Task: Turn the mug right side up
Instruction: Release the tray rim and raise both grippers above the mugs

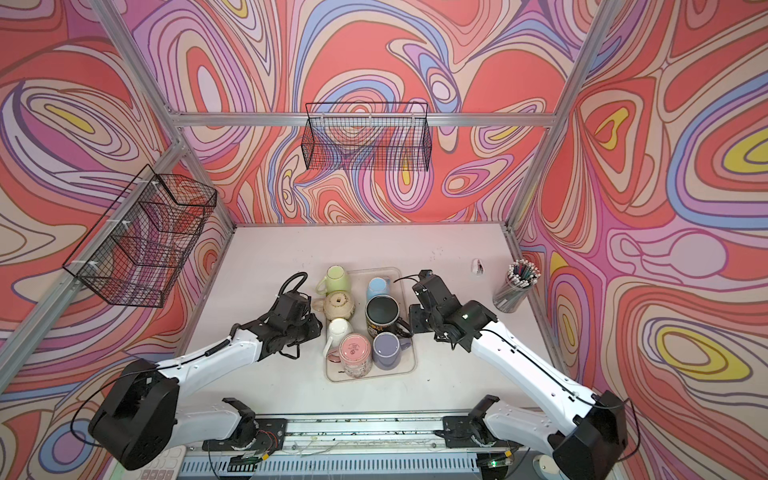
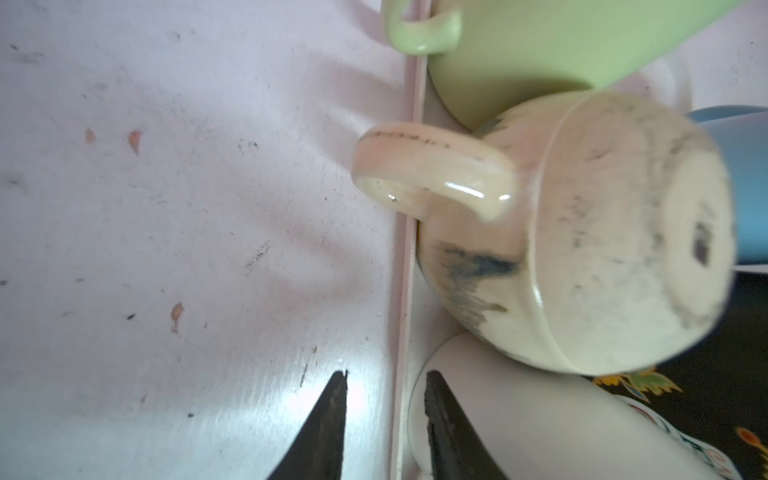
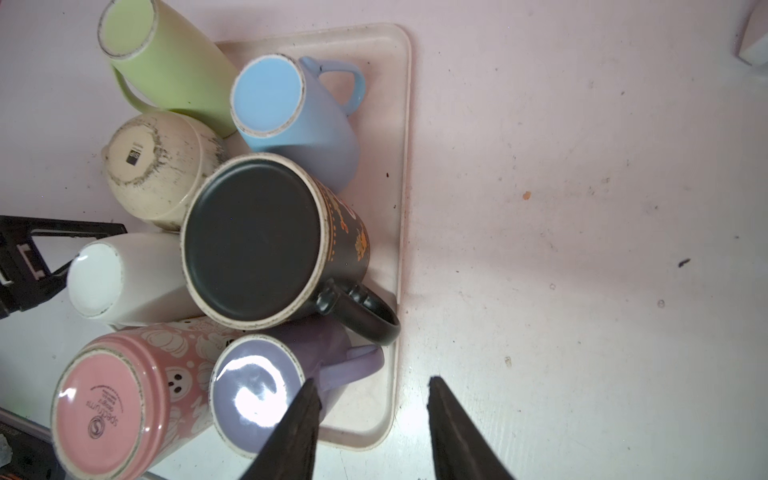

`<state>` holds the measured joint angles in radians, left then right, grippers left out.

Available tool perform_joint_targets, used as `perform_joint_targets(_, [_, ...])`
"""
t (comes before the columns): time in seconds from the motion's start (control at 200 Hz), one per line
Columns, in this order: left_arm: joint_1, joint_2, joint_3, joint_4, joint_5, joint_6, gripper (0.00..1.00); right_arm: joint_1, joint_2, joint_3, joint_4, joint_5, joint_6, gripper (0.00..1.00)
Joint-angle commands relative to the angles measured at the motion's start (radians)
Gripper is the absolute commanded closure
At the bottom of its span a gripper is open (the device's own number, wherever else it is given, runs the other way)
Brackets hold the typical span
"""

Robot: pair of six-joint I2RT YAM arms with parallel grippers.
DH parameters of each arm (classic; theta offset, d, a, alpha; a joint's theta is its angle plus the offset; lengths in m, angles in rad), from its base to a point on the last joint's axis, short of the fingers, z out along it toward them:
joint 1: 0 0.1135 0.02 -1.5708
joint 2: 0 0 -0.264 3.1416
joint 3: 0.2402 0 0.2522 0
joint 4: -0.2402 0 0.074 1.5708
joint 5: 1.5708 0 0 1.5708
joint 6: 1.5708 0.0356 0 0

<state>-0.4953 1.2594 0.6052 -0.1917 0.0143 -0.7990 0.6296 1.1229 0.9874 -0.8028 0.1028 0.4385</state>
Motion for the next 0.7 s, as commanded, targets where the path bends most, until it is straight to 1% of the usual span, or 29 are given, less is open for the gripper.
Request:
perform_joint_targets(0.0, [0.008,-0.062,0.049,-0.144,-0.047,0.016,0.67,0.006,0.026,0.038,0.035,-0.034,-0.077,0.55])
perform_joint_targets(0.09, [0.008,-0.107,0.087,-0.214,-0.058,0.026,0.67,0.007,0.066,0.057,0.066,-0.078,-0.110,0.54])
perform_joint_targets(0.185, [0.009,-0.142,0.145,-0.295,-0.062,0.057,0.66,0.007,0.109,0.084,0.077,-0.091,-0.151,0.52])
perform_joint_targets(0.275, [0.008,-0.158,0.211,-0.369,-0.047,0.106,0.61,0.007,0.128,0.097,0.086,-0.104,-0.197,0.51])
perform_joint_targets(0.426, [0.009,-0.163,0.316,-0.476,-0.035,0.198,0.47,0.007,0.171,0.100,0.065,-0.117,-0.247,0.48])
perform_joint_targets(0.501, [0.008,-0.172,0.355,-0.501,-0.029,0.231,0.40,0.006,0.188,0.089,0.060,-0.125,-0.258,0.47])
perform_joint_targets(0.561, [0.008,-0.175,0.387,-0.519,-0.024,0.256,0.31,0.006,0.192,0.079,0.059,-0.129,-0.264,0.47])
perform_joint_targets(0.696, [0.009,-0.167,0.441,-0.552,-0.016,0.312,0.20,0.007,0.183,0.046,0.074,-0.129,-0.277,0.46])
